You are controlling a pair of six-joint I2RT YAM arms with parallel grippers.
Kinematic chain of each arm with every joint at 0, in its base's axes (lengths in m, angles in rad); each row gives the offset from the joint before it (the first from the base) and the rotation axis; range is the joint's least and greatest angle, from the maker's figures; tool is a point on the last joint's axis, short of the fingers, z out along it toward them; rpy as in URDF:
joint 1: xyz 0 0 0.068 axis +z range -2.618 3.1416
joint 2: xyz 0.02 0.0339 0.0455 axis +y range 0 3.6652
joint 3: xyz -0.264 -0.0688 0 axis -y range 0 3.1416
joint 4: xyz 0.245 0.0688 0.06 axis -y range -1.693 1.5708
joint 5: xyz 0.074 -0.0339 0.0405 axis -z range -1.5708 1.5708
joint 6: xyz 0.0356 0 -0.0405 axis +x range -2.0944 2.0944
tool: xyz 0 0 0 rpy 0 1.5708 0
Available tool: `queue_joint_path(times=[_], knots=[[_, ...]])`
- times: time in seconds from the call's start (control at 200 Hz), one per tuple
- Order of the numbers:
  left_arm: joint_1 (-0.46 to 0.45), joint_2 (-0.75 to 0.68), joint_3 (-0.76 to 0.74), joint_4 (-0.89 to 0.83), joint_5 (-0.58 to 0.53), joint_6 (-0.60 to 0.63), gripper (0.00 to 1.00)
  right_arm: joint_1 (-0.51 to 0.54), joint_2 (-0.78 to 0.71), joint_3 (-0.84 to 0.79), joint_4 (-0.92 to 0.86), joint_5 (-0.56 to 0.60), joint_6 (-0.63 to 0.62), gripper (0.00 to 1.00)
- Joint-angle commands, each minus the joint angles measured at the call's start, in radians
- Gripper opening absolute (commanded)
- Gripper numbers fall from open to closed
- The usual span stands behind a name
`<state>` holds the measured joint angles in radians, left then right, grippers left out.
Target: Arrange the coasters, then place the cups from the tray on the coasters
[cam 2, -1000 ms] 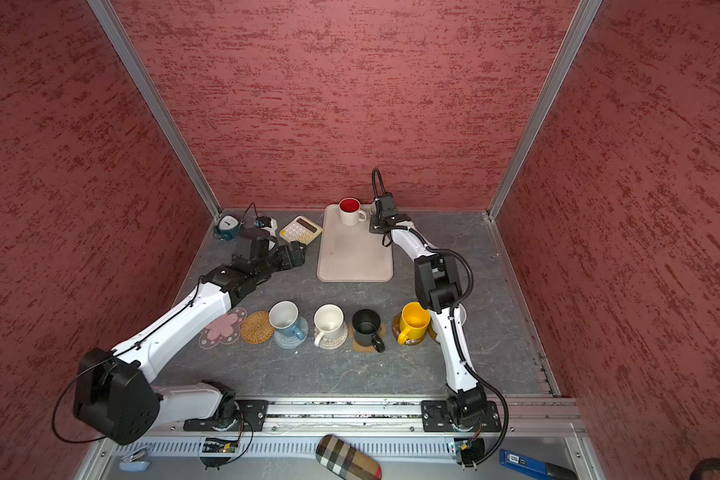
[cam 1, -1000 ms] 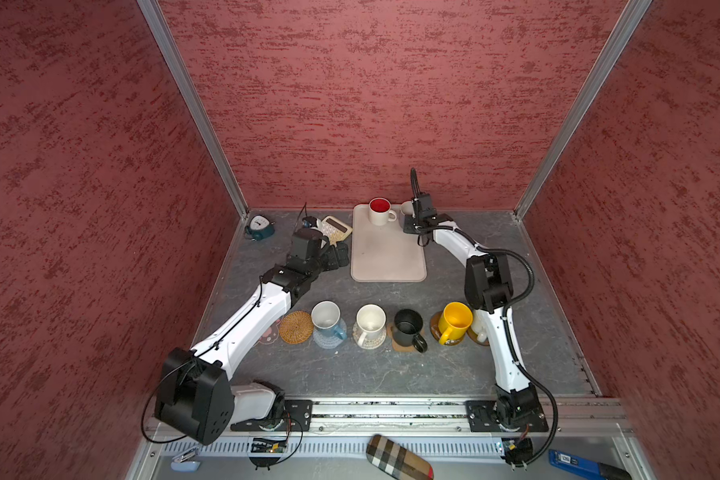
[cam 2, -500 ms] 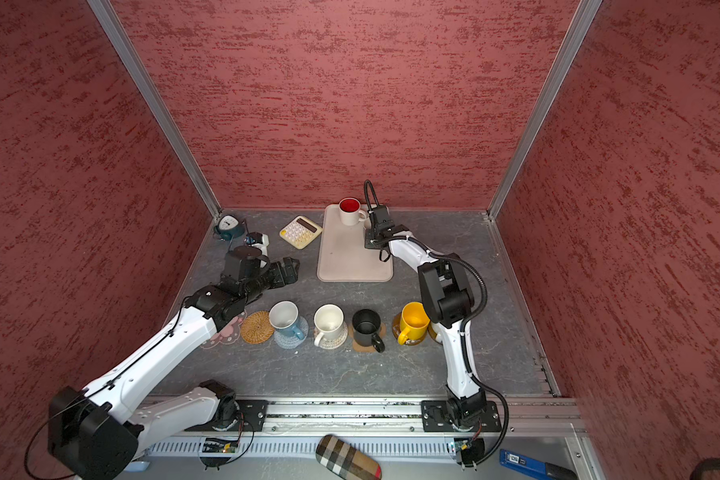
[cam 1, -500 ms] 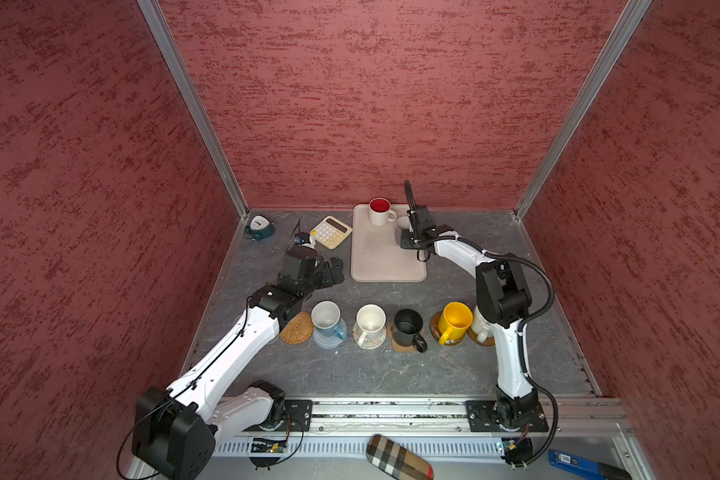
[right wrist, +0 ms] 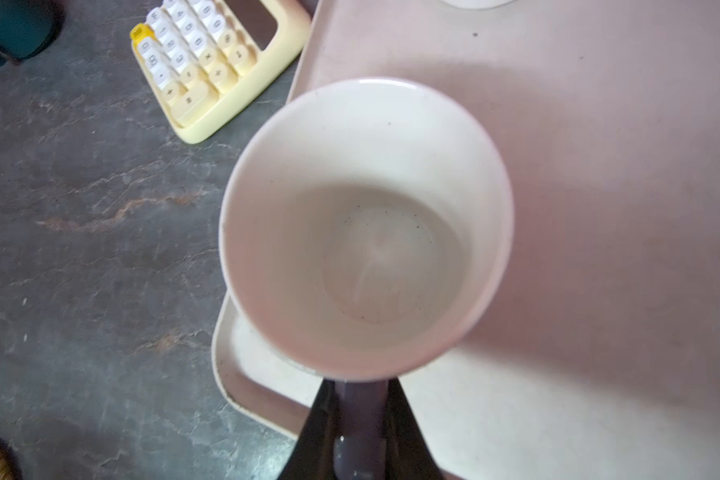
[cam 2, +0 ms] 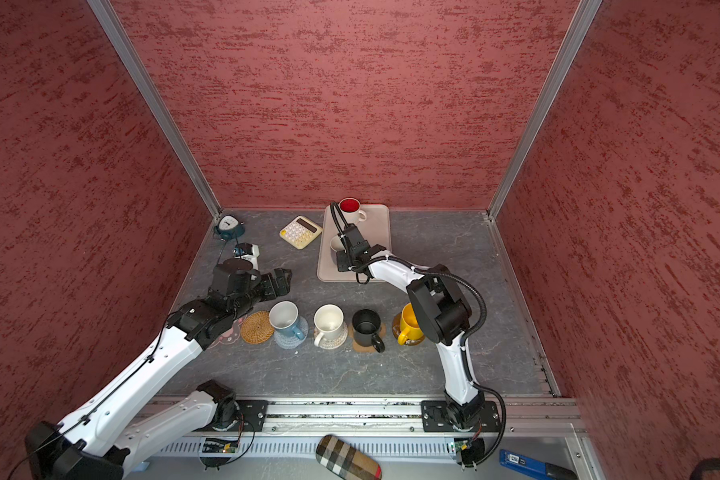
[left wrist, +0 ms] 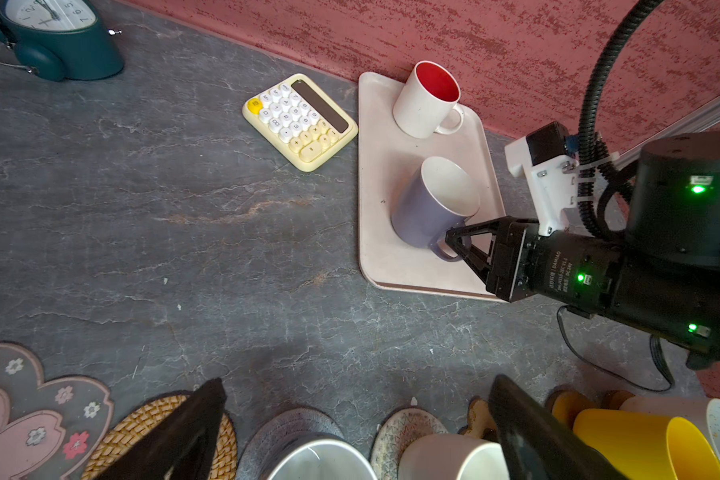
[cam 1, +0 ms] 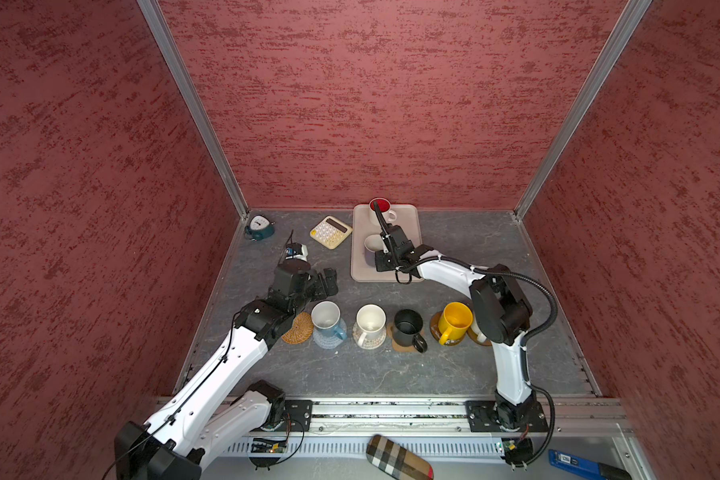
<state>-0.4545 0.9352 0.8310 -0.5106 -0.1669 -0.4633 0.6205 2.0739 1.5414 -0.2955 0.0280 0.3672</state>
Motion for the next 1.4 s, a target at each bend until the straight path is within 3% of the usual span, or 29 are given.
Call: queue_joint_path(times=[0.0,0.22,0.496,0.877,1.393], knots=[[-0.008,-0.012,-0.006,-0.029,-0.026,-0.011,0.99,0.01,-0.063,0.002,0.1,-0.018,0.018,0.14],[-0.015,0.009,-0.003,-0.027,-0.028,-0.02,0.99,0.01,-0.041,0.013,0.114,-0.025,0.028,0.27],[-0.016,0.047,0.032,-0.033,-0.026,-0.016,0.99,0.01,0.013,0.08,0.119,-0.078,0.066,0.36],[-0.021,0.077,0.057,-0.043,-0.02,-0.015,1.0,0.014,0.023,0.047,0.175,-0.189,0.128,0.34],[-0.039,0.196,0.172,-0.07,0.017,0.077,0.97,0.006,-0.142,-0.127,0.259,-0.242,0.102,0.49]])
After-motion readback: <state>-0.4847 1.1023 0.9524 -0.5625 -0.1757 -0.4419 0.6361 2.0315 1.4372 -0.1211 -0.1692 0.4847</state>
